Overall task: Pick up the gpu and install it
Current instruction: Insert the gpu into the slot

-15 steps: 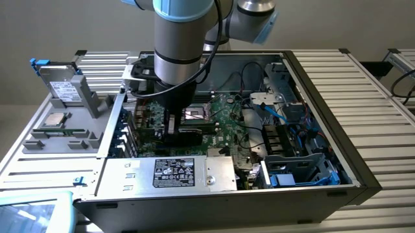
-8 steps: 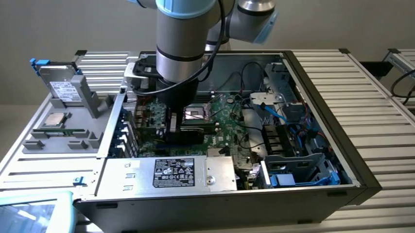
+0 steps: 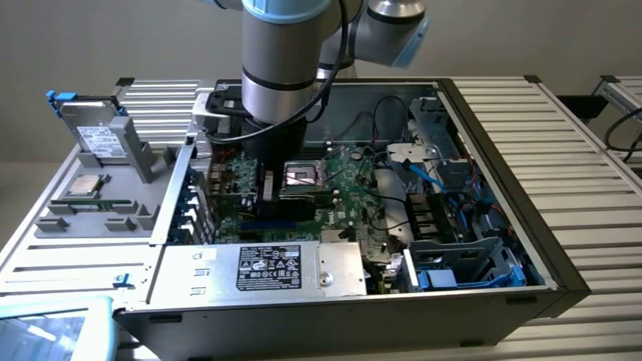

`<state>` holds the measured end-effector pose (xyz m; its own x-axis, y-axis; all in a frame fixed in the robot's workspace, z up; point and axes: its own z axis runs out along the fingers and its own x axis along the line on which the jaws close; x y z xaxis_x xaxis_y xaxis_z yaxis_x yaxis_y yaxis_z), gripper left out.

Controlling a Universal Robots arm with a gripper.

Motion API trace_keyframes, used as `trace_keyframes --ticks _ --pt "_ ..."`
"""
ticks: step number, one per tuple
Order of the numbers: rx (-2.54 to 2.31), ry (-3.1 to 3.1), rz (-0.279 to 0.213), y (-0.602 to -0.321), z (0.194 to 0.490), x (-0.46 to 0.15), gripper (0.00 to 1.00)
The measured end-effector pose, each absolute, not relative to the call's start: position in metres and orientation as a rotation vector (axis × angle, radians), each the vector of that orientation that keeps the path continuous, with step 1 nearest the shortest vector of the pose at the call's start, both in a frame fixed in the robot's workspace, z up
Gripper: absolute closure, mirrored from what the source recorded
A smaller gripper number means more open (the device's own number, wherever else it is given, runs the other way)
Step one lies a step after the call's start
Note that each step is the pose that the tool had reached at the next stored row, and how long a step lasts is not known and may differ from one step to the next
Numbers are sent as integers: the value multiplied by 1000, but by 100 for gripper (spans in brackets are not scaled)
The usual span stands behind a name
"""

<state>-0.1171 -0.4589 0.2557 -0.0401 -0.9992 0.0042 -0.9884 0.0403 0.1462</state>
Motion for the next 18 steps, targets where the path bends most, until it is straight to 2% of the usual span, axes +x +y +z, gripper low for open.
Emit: trace_keyframes --ticks 18 --pt "2101 -2187 -156 -457 254 -120 72"
